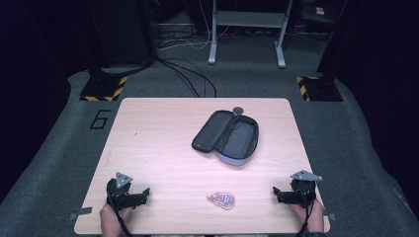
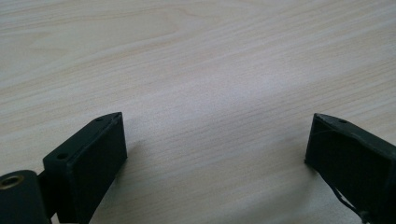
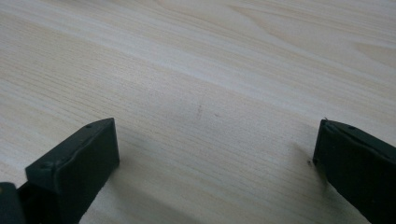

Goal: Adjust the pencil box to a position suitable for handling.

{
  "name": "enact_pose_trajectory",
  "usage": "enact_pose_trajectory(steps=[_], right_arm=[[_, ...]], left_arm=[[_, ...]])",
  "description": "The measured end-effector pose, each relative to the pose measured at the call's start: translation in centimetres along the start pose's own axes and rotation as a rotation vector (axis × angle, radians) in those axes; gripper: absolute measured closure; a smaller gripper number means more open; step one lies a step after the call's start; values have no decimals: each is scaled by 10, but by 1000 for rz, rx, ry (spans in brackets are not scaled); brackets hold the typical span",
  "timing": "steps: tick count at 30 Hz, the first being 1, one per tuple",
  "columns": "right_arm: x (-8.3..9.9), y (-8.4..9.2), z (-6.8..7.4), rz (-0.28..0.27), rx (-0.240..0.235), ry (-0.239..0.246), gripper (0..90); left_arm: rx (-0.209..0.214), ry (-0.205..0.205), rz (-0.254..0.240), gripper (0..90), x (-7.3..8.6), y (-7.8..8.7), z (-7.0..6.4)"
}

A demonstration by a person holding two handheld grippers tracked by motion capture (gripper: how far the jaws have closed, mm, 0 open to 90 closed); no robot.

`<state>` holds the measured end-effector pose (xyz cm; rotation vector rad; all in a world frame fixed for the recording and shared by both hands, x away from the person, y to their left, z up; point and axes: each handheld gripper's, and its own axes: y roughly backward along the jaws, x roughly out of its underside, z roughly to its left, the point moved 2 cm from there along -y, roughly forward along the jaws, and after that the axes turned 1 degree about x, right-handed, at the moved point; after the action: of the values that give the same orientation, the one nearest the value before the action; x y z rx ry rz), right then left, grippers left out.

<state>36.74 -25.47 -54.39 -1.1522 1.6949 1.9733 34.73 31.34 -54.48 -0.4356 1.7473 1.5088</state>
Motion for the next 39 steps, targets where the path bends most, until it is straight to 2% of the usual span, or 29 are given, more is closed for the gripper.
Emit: enact_pose_trajectory(steps=[4, 12, 16, 19, 22, 31, 34, 35, 39], right_arm=[[0, 0, 1, -1, 5, -18, 0], [-2, 1, -1, 21, -1, 4, 0], [-3, 1, 0, 26, 9, -10, 2], [-4, 4, 1, 21, -4, 1, 9], [-8, 10, 3, 4, -26, -11, 13], [-20, 18, 23, -20, -72, 31, 16], [-25, 20, 34, -17, -99, 46, 16], [-27, 20, 41, -13, -102, 64, 16], [-31, 20, 51, -18, -129, 94, 18]], left_arm=[[0, 0, 0, 51, 0, 0, 0], [-1, 2, -6, 51, 0, 0, 0], [-1, 1, -4, 51, 0, 0, 0], [-1, 1, -2, 51, 0, 0, 0], [-1, 1, -2, 51, 0, 0, 0], [0, 0, 0, 51, 0, 0, 0], [0, 0, -1, 51, 0, 0, 0], [0, 0, 0, 51, 0, 0, 0], [0, -2, 1, 51, 0, 0, 0]])
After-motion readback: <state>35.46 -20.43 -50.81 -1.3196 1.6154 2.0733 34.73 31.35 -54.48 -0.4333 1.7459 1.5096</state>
